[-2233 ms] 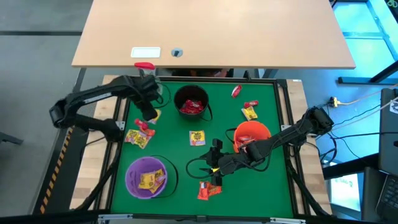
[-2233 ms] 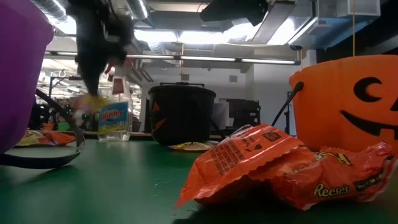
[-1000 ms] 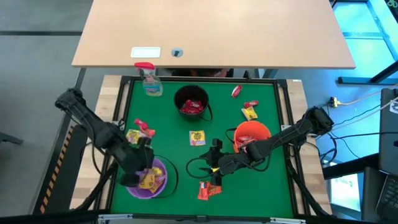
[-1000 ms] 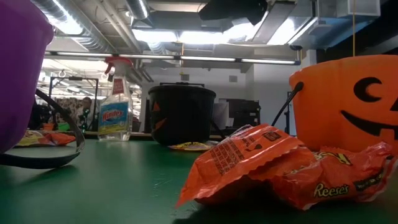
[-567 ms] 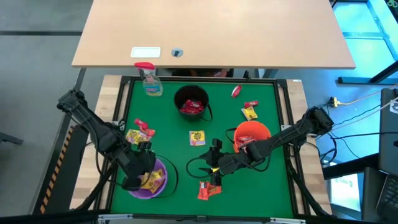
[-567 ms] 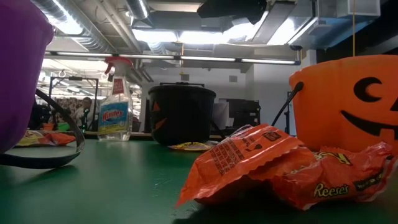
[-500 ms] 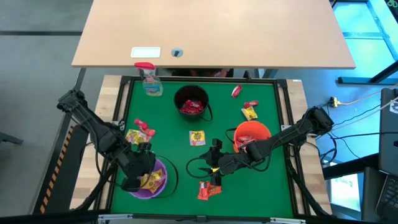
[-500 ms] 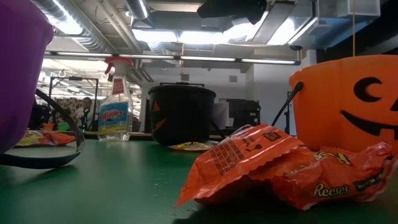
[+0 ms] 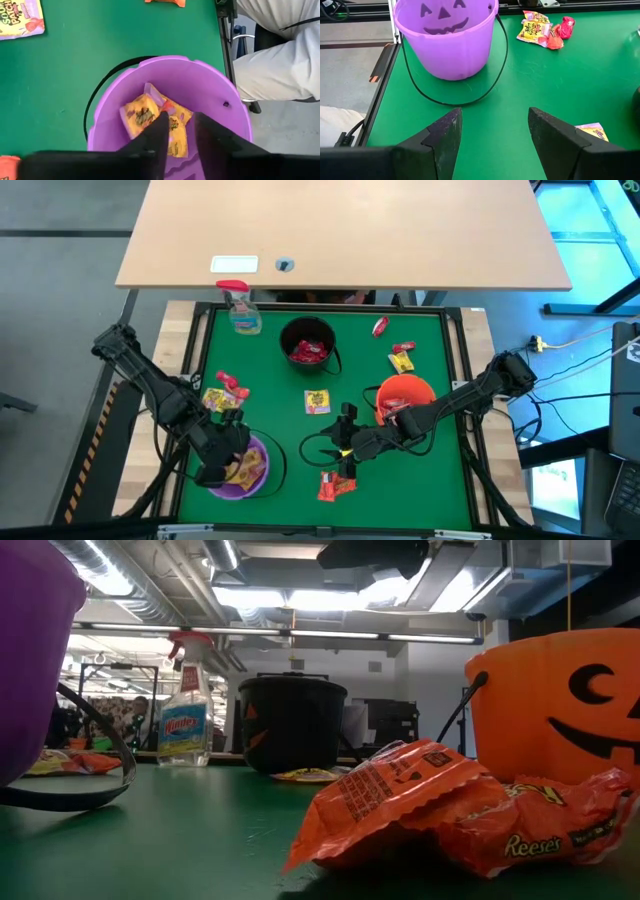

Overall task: Sort candy
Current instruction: Put the yellow candy into the violet bucket

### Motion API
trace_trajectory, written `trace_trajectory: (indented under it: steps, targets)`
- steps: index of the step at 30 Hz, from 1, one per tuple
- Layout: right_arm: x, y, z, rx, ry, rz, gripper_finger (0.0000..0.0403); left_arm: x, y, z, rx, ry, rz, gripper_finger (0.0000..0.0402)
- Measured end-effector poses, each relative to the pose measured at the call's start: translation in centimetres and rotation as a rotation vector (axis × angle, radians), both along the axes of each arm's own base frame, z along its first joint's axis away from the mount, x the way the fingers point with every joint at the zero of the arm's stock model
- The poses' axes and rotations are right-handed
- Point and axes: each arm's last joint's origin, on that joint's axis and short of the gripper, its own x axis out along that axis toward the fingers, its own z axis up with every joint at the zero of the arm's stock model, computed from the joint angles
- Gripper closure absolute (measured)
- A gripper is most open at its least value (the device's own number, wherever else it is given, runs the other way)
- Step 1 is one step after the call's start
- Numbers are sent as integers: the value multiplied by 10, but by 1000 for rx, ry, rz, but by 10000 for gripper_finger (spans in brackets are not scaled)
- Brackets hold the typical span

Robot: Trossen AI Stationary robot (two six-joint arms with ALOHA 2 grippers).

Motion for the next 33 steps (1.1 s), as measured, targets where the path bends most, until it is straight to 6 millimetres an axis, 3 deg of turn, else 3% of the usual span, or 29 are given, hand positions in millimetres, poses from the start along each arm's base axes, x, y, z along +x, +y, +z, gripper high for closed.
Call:
trace_trajectory:
  steps: [6, 13, 19, 27, 33]
  targets:
    - [0, 0, 0, 0, 0, 0, 178, -2, 2, 2, 5, -6, -11, 278]
    - [2, -6, 1, -48, -24, -87, 178, -7, 16, 15, 77, -120, -18, 279]
    - [9, -23, 1, -35, -22, -138, 178, -16, 31, 34, 244, -333, -56, 279]
    - [14, -37, 0, 8, -16, -174, 178, -15, 44, 53, 293, -504, -122, 279]
    - [14, -36, 0, 9, -16, -173, 178, -4, 58, 40, 238, -534, -151, 279]
